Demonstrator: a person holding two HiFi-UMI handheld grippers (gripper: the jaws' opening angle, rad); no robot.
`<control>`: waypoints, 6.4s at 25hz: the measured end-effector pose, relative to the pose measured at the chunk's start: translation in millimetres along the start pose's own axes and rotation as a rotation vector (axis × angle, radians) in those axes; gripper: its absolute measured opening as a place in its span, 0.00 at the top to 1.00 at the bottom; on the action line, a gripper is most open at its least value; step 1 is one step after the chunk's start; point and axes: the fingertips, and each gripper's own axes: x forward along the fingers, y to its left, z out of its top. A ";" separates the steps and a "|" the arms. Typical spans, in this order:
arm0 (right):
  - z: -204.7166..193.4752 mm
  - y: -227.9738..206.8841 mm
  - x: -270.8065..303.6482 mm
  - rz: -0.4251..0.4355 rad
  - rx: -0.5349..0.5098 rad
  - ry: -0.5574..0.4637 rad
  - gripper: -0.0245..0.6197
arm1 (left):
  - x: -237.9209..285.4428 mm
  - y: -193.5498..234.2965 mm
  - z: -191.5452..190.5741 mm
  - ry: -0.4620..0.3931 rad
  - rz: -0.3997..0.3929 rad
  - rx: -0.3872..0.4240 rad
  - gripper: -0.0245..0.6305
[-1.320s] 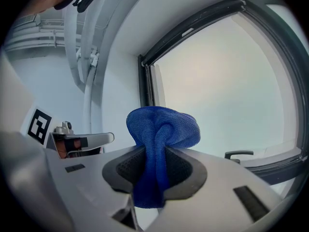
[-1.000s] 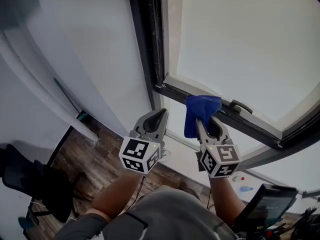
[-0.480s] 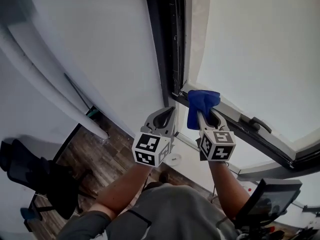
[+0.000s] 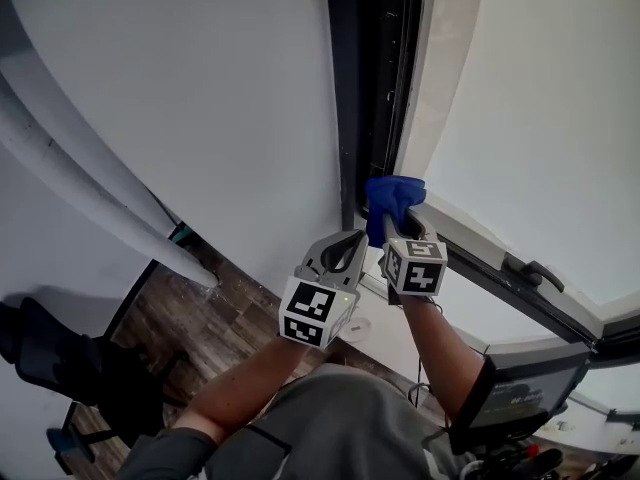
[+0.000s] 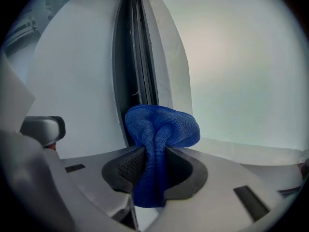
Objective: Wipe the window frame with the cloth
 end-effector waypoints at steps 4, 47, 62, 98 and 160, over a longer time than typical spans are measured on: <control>-3.5 -2.6 20.5 -0.031 0.007 0.006 0.77 | 2.5 9.1 -9.6 0.024 -0.021 -0.014 0.95; -94.6 -231.6 -207.5 -0.357 0.091 0.088 0.77 | 95.0 -230.4 6.8 0.026 -0.348 0.002 0.95; -120.9 -339.5 -319.4 -0.540 0.176 0.060 0.77 | 122.9 -331.0 8.5 0.040 -0.480 0.042 0.95; -105.0 -460.2 -483.2 -0.825 0.207 0.012 0.77 | 139.1 -443.8 39.1 -0.012 -0.629 0.105 0.95; 249.7 -431.3 -622.9 -1.143 -0.136 -0.461 0.77 | 125.0 -504.3 240.0 -0.267 -0.927 0.168 0.95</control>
